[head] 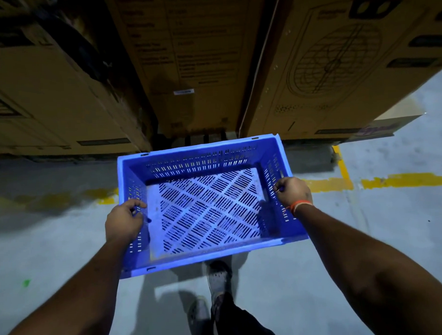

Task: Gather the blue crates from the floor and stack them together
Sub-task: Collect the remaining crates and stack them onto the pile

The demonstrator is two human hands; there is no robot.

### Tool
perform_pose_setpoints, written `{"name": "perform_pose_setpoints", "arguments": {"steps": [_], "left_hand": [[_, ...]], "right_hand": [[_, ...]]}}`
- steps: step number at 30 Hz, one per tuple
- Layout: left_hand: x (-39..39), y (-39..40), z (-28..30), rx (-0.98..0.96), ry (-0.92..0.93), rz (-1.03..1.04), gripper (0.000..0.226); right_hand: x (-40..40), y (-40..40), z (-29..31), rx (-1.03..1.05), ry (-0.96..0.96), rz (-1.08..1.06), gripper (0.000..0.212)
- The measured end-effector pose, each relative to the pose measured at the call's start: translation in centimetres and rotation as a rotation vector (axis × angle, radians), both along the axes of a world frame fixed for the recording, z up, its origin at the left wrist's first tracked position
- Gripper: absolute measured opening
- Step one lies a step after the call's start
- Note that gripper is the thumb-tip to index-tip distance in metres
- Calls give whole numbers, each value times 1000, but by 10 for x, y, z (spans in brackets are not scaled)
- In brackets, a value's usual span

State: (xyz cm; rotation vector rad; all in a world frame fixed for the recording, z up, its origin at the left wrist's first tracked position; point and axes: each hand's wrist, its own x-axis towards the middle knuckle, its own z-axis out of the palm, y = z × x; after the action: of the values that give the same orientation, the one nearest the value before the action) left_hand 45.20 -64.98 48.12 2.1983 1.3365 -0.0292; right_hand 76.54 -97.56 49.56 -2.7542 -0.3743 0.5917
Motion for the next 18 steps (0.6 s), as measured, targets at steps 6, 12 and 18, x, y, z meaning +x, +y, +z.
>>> {"name": "perform_pose_setpoints", "arguments": {"steps": [6,12,18], "left_hand": [[1,-5,2,1,-11,17,25],[0,-5,3,7,-25,12,25],[-2,-3,3,3,-34,22,29]], "right_hand": [[-2,-2,0,4,15,-26,24],[0,0,5,-11,13,-1,19],[-4,1,4,-23,-31,8,20]]}}
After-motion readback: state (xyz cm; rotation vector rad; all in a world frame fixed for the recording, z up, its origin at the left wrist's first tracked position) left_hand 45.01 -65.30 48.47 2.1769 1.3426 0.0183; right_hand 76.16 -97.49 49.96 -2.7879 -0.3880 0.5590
